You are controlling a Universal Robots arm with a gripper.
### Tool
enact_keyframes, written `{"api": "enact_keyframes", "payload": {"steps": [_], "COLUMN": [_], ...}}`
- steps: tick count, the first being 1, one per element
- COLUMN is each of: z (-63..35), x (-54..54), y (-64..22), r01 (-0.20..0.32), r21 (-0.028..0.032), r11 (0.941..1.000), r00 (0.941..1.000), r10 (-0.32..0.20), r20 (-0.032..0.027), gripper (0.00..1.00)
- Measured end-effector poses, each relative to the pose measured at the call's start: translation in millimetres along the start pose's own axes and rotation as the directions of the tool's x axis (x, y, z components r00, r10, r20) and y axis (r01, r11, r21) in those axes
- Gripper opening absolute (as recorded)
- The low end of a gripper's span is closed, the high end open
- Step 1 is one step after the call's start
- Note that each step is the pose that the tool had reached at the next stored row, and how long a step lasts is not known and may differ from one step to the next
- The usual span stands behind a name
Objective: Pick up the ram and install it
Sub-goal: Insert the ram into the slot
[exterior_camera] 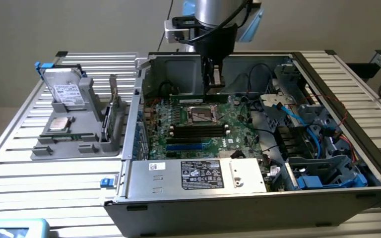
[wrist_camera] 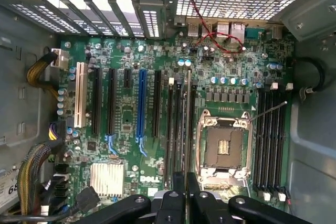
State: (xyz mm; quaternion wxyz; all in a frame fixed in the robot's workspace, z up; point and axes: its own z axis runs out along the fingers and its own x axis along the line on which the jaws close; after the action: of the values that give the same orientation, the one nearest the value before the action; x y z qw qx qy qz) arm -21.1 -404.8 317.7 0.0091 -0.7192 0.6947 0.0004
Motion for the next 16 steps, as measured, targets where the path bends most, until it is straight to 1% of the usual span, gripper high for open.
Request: {"api": "enact_keyframes", "payload": {"steps": [9,16], "z": [16.5,29.3], "x": [0.3,0.7], "y": [-2.8,-8.1], "r01": [0.003,0.004], "r21": [0.0,-0.0002], "r11": [1.0,1.0], "r00": [1.0,1.0], "r10": [-0.003,-0.004], "r20": [0.0001,-0.0035], "gripper": [0.13,0.13]}}
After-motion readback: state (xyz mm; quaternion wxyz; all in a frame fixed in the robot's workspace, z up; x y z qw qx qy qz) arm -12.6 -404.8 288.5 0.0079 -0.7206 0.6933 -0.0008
